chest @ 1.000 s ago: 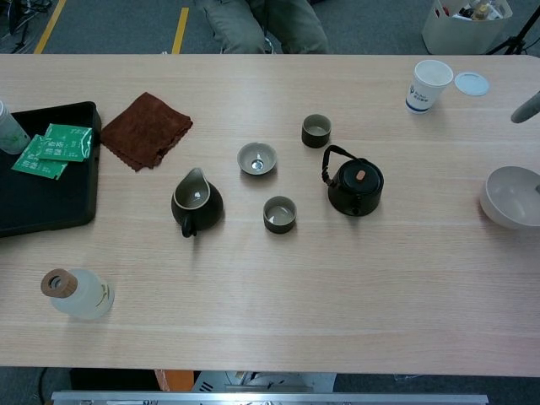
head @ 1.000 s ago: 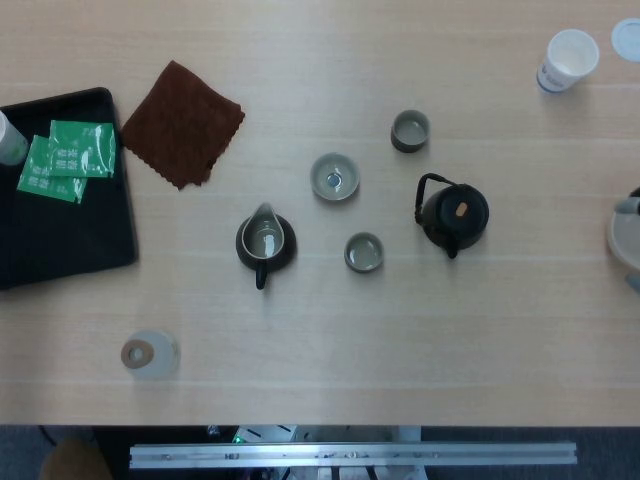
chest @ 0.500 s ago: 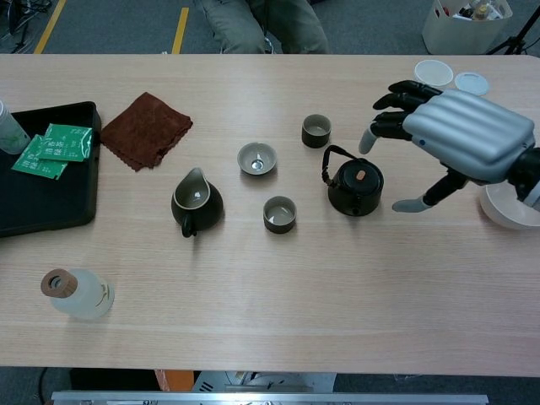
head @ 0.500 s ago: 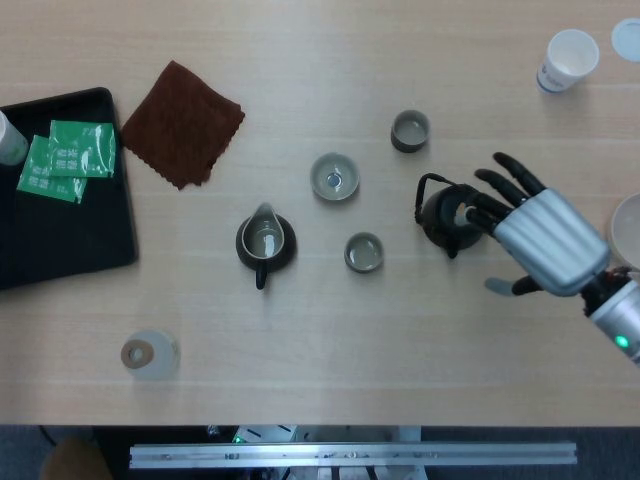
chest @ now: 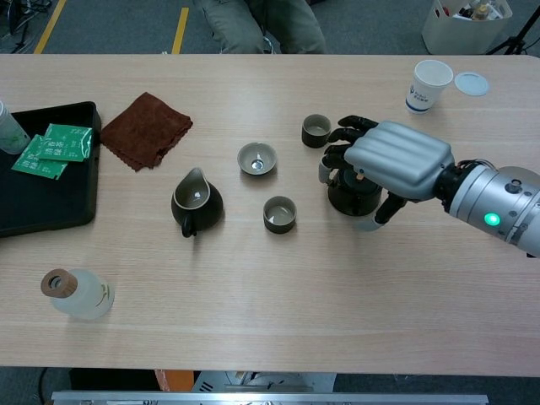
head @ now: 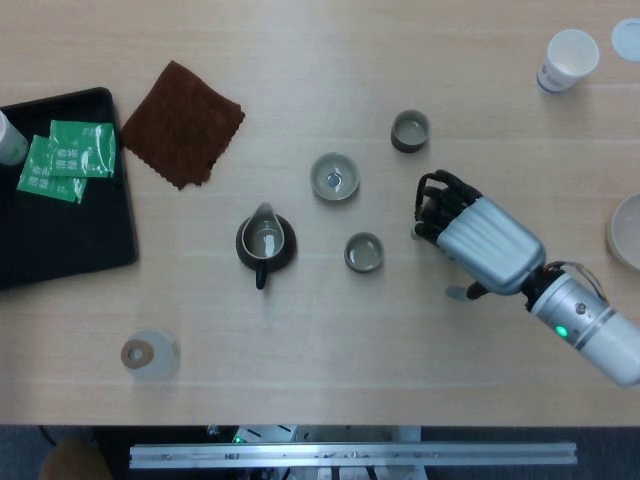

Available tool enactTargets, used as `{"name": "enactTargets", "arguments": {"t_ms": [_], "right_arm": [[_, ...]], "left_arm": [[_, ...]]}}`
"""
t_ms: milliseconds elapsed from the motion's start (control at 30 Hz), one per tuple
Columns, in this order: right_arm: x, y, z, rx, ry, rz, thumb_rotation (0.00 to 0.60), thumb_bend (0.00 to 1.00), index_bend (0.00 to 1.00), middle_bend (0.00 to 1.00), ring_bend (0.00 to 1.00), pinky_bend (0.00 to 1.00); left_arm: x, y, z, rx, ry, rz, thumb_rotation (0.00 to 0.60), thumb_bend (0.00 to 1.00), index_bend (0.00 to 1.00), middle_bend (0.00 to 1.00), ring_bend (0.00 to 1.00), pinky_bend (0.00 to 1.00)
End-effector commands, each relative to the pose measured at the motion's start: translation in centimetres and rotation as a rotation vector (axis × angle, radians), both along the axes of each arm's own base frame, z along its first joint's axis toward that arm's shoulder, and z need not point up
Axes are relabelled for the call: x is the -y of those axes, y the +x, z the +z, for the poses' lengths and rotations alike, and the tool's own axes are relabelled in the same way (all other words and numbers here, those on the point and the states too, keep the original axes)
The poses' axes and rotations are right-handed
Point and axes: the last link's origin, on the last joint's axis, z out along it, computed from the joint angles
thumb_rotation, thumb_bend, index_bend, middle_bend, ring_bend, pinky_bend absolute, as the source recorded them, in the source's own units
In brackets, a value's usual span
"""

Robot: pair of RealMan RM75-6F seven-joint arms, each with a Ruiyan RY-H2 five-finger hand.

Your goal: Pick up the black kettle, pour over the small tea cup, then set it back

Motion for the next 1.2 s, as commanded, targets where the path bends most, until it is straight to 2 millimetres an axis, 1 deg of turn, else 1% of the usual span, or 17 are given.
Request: {"name": "enactTargets", "arguments": {"t_ms": [33,367,633,967,1200], "right_arm": [[-0.2,-0.2,-0.4,-0.016,0.013,-0.001,0.496,0.0,0.32,0.33,0.13,0.0],[-0.5,-0.5,-2.3,-0.043,0.05,0.001,0.496,0.0,0.32,0.33,0.13,0.0],[0.4,-0.9,-3.2,-0.057,0.03,-0.022,0.497,0.0,0.32,0.33,0.13,0.0],[1.6,-1.5,-3.2,-0.067,-0.013,-0.052,0.496,0.0,0.32,0.33,0.13,0.0],[2.6,-2.4,-2.3,-0.074,-0.062,-0.096,0.496,0.0,0.32,0.33,0.13,0.0]], "left_arm": [[0.0,0.0,0.0,0.001,-0.001,0.0,0.6,0.36,0.16,0.1,0.03,0.05],[0.3,-0.3,0.0,0.003,0.002,0.005,0.6,0.36,0.16,0.1,0.03,0.05],[0.5,-0.5,0.1,0.006,0.005,0.01,0.6,0.36,0.16,0.1,0.03,0.05],[0.3,-0.5,0.1,0.007,0.0,0.007,0.6,0.36,0.16,0.1,0.03,0.05],[0.1,-0.7,-0.2,0.012,-0.011,0.005,0.6,0.36,0.16,0.1,0.03,0.05]]}}
